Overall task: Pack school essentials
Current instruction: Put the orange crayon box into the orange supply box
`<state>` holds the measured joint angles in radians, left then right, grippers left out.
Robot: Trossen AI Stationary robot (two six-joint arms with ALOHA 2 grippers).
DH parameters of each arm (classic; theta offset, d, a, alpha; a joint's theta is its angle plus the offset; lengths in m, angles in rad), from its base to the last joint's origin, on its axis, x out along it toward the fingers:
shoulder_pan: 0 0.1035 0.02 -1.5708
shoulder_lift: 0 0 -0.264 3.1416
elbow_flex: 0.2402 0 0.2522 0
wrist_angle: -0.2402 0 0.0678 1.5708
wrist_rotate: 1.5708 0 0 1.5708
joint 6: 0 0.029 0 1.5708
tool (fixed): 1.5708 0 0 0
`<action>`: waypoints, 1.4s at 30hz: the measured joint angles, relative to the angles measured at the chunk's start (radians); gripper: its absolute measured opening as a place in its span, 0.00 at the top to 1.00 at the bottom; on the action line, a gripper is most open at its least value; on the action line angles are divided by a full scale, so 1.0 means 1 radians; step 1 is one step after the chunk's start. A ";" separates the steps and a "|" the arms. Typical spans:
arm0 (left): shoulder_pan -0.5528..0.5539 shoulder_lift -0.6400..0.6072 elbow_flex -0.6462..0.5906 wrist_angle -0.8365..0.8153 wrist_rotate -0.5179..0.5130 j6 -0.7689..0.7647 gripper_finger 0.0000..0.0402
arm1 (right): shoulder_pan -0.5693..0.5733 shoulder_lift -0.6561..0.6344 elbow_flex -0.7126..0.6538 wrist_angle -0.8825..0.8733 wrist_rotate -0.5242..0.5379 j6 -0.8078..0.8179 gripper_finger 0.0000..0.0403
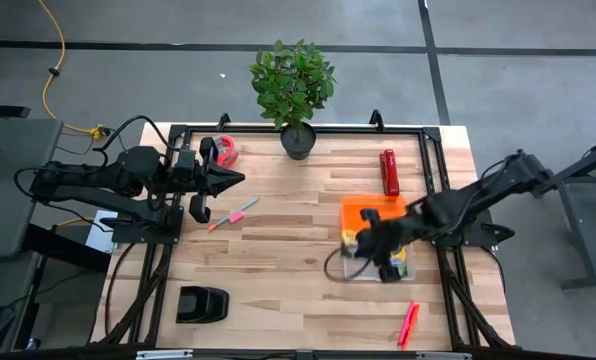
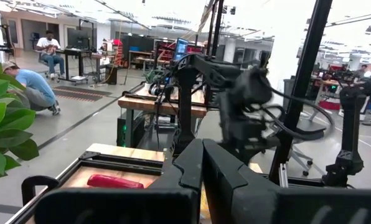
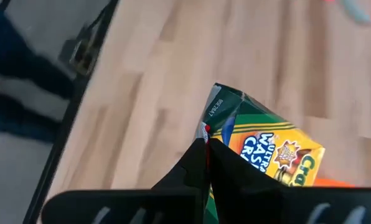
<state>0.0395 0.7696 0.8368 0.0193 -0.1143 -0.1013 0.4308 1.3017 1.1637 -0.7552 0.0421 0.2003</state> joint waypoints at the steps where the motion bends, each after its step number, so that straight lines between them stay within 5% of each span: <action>1: 0.000 0.000 0.000 0.000 0.000 0.000 1.00 | 0.012 0.018 0.000 -0.002 0.000 0.000 1.00; 23: 0.000 0.000 0.000 0.000 -0.004 0.000 1.00 | 0.174 0.377 0.000 -0.138 0.170 -0.039 1.00; 27: 0.000 0.000 0.000 0.000 -0.004 0.000 1.00 | 0.173 0.401 0.000 -0.139 0.239 -0.017 1.00; 42: 0.000 0.000 0.000 0.000 -0.004 0.000 1.00 | 0.169 0.413 0.000 -0.119 0.211 -0.014 1.00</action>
<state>0.0395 0.7696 0.8368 0.0189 -0.1184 -0.1013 0.6003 1.7142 1.1637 -0.8746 0.2535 0.1867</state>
